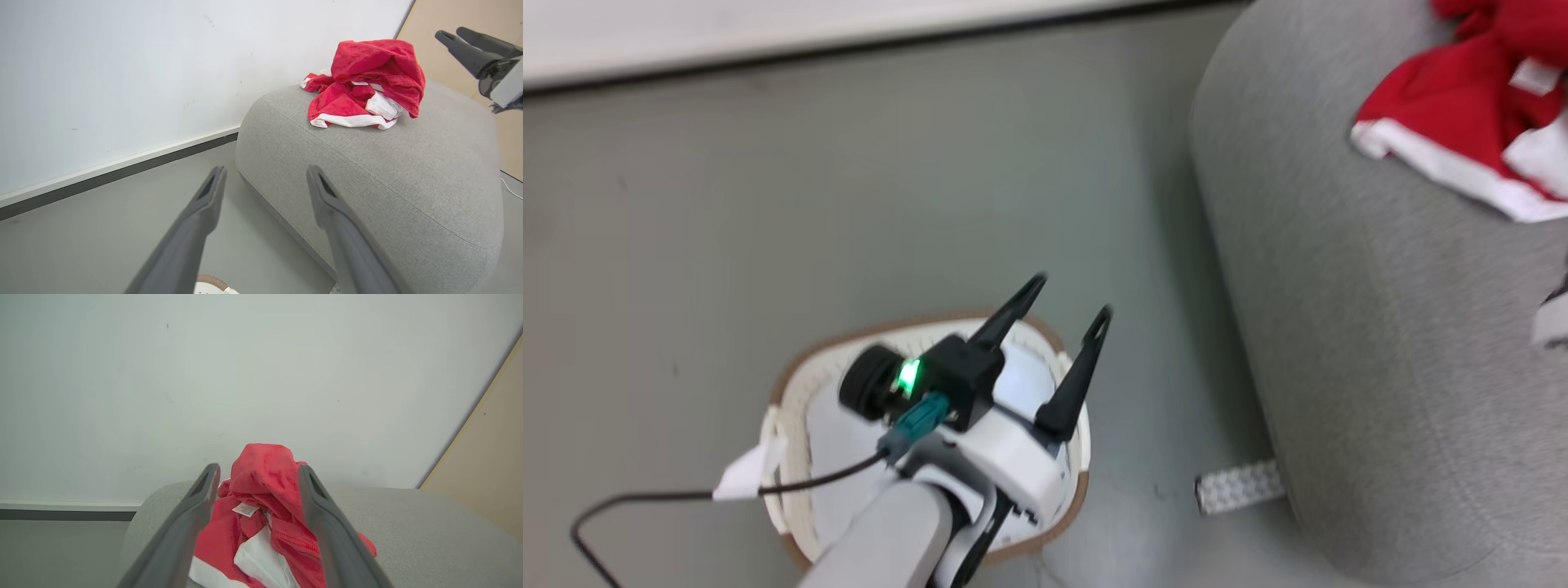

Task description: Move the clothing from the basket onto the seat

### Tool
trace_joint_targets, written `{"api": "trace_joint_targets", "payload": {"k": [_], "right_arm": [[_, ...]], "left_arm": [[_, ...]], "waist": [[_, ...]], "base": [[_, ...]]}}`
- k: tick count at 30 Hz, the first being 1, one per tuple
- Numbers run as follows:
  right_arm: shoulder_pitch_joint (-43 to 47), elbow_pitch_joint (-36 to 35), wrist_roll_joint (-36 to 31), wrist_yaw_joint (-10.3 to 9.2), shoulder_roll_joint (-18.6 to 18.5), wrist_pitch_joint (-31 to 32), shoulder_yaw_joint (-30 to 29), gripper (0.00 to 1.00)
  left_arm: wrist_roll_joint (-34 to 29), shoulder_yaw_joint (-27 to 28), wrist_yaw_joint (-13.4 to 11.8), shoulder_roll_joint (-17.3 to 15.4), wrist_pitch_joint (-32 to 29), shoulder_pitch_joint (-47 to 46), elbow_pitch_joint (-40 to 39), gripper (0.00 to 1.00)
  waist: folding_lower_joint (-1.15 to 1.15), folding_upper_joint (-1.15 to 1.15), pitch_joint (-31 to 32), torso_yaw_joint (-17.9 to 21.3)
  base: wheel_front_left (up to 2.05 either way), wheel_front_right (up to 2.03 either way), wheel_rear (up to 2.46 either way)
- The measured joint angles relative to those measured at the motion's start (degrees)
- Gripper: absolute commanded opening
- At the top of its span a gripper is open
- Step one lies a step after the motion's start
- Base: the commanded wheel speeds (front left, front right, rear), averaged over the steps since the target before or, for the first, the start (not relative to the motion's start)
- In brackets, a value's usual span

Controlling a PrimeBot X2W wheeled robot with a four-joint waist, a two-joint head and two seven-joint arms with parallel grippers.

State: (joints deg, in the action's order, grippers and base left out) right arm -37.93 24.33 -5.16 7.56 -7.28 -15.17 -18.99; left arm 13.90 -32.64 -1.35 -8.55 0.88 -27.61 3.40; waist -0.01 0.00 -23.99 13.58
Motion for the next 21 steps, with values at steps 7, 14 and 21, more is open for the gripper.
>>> {"api": "trace_joint_targets", "payload": {"k": [7, 14, 21], "right_arm": [[11.5, -5.9, 3.3, 0.00, 0.5, 0.0, 8.7, 1.00], [21.8, -10.3, 5.2, 0.00, 1.7, 0.0, 12.9, 1.00], [30.8, -13.0, 5.6, 0.00, 3.8, 0.0, 16.5, 1.00]], "left_arm": [[2.1, 2.6, -4.0, 0.0, 4.2, 7.6, 2.9, 1.00], [3.9, 5.4, -7.3, -1.2, 8.4, 14.3, 6.3, 1.00], [5.2, 8.6, -9.3, -2.8, 12.0, 19.0, 9.6, 1.00]], "waist": [[-0.01, 0.00, 10.6, -0.1], [-0.02, 0.00, 18.9, -3.1], [-0.01, 0.00, 23.5, -7.6]], "base": [[0.00, 0.00, 0.00], [0.00, 0.00, 0.00], [0.00, 0.00, 0.00]]}}
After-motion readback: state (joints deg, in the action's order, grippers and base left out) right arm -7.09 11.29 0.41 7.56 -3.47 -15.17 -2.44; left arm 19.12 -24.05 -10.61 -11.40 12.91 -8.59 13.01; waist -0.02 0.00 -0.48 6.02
